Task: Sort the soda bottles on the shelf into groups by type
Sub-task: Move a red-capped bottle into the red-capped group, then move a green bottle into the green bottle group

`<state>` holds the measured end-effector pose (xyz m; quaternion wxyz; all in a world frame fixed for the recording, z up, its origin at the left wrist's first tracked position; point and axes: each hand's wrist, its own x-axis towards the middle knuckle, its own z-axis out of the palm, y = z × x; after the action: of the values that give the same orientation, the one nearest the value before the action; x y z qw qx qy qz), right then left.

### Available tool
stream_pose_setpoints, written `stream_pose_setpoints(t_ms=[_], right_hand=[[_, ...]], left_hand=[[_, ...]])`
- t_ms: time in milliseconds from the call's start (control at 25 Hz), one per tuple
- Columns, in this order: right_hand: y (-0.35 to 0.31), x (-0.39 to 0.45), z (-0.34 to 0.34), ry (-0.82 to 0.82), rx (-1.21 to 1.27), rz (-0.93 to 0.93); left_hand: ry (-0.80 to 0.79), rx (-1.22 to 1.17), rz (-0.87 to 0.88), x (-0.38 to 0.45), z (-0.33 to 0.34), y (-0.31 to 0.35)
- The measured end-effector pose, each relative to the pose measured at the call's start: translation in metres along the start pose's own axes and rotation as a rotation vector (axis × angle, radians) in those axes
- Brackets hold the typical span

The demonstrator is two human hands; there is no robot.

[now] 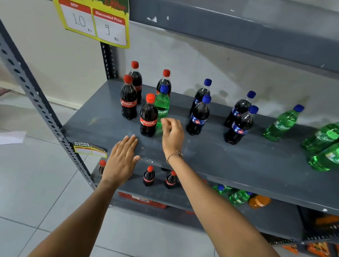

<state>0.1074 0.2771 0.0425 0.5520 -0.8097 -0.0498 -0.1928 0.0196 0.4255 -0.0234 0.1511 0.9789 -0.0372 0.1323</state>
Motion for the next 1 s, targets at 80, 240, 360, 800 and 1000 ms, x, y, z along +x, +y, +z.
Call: stream_pose_setpoints(t_ms=[80,240,360,800,1000], right_hand=[[0.005,0.014,-0.007,0.059,-0.012,-0.006],[0.005,0.042,0.003,-0.327,-0.077,0.225],[0.008,0.051,0.012,-0.371,0.071,0.342],[0.023,0.008,-0.041,-0.255,0.031,0.274],[0.041,-0.017,-0.106,-0.236,-0.045,0.297]], left_hand=[[0.001,-0.007,-0.001,0.001,0.001,0.000],[0.004,-0.015,0.005,0.000,-0.001,0.000],[0.002,-0.006,0.017,0.001,0.000,-0.002],[0.100,-0.066,-0.030,-0.005,0.002,0.011],[0.050,-0.100,0.000,-0.020,0.012,0.071]])
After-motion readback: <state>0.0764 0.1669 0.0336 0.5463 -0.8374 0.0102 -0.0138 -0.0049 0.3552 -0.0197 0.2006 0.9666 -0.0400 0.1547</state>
